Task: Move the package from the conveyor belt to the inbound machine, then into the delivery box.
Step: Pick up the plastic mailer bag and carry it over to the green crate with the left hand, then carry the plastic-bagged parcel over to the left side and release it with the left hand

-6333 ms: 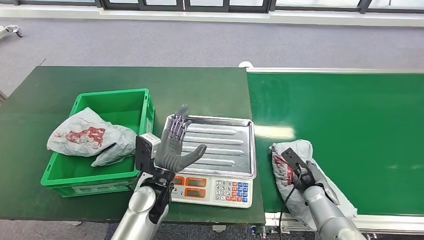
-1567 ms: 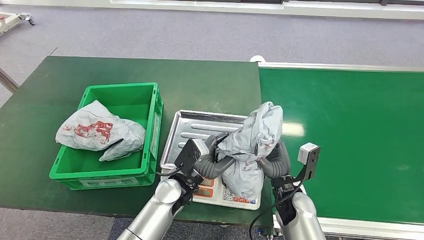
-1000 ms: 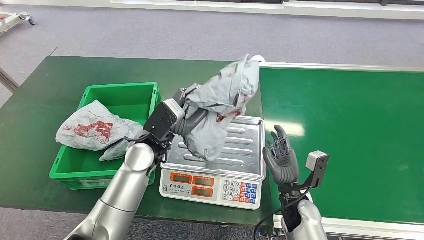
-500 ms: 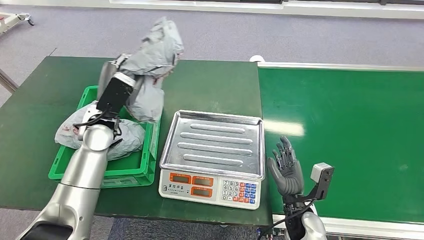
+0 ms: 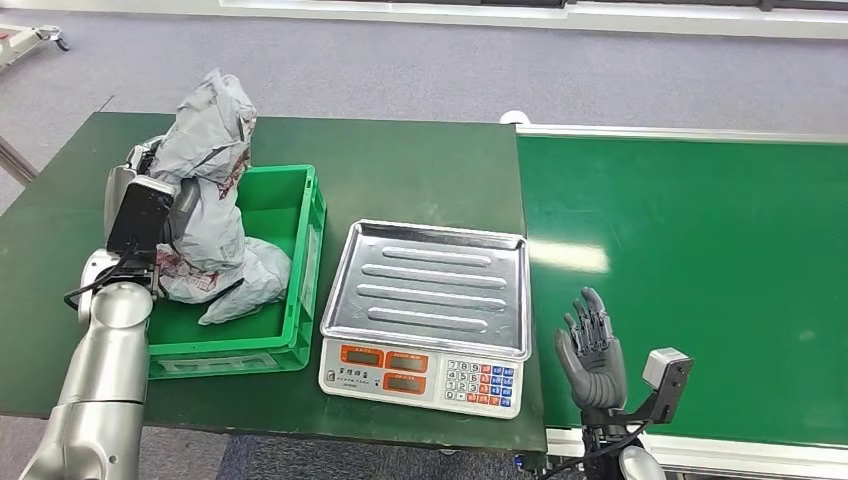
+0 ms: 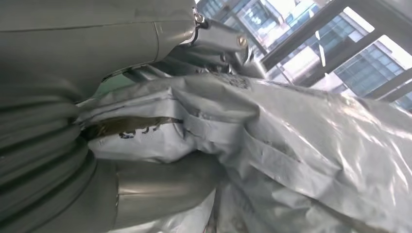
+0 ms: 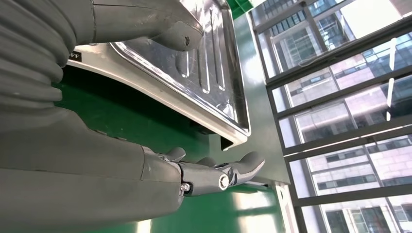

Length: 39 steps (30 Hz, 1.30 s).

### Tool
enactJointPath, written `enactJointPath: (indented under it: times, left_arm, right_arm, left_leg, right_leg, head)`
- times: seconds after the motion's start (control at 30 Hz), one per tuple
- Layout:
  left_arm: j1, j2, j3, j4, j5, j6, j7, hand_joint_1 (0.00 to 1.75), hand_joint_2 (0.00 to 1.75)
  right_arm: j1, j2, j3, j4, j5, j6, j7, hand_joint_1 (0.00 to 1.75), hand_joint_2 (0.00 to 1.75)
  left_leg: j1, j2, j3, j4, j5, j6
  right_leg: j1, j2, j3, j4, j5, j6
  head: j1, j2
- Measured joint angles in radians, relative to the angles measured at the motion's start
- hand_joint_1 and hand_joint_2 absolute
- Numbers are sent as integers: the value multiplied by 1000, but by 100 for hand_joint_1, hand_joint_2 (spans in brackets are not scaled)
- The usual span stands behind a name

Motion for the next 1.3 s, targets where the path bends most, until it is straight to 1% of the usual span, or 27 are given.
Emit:
enactJointPath:
  times: [0.1,0.17,0.43,0.67,0.77,0.83,0.9,1.07,1.17,1.3]
  left_arm:
    - [13,-13,6,15,17,-44,-24,0,175]
    - [22,-28,6,25,19,-54,-32,0,175]
    - [30,-79,-3,50,1,-59,-35,0,175]
    - [30,-110,-11,38,29,-69,-20,0,175]
    - [31,-114,-12,34,36,-73,-17,0,175]
    - [64,-145,-43,-26,95,-112,-5,0,175]
    - [116,-188,-95,-111,175,-169,4,0,175]
    - [197,-253,-236,-236,319,-282,-5,0,175]
    - [214,-292,-323,-265,420,-347,-13,0,175]
    - [216,-341,-411,-247,494,-366,-21,0,175]
  right_arm:
    - [-1,0,0,-4,4,0,3,0,175]
    - [-1,1,0,-5,5,-1,4,0,175]
    - [-6,4,0,-12,13,-7,14,0,175]
    - [-19,4,0,-14,23,-17,26,0,175]
    - [-22,4,0,-14,24,-18,28,0,175]
    - [-31,6,0,-13,28,-16,31,0,175]
    - [-41,10,1,-10,35,-14,30,0,175]
    - [-43,20,2,-7,49,-10,22,0,175]
    - [-46,28,6,-7,54,-4,22,0,175]
    - [-56,38,17,-8,59,0,22,0,175]
  left_leg:
    - [0,0,0,0,0,0]
    - [0,0,0,0,0,0]
    - [0,0,0,0,0,0]
    - [0,0,0,0,0,0]
    - [0,0,0,0,0,0]
    - [0,0,0,0,0,0]
    - [-1,0,0,0,0,0]
    - [-2,-1,-1,0,-1,1]
    - [-2,-1,-1,0,-1,2]
    - [-2,-1,-1,0,-1,2]
  right_leg:
    - [0,0,0,0,0,0]
    - [0,0,0,0,0,0]
    - [0,0,0,0,0,0]
    - [0,0,0,0,0,0]
    - [0,0,0,0,0,0]
    - [-1,0,0,0,0,0]
    - [-1,0,0,0,0,0]
    - [-2,-1,-1,-1,0,0]
    - [-3,-2,-1,-1,0,1]
    - [-3,-2,-1,-1,1,1]
  head:
    - [0,0]
    - [0,0]
    - [0,0]
    - [0,0]
    - [0,0]
    - [0,0]
    - [0,0]
    - [0,0]
    - [0,0]
    - [0,0]
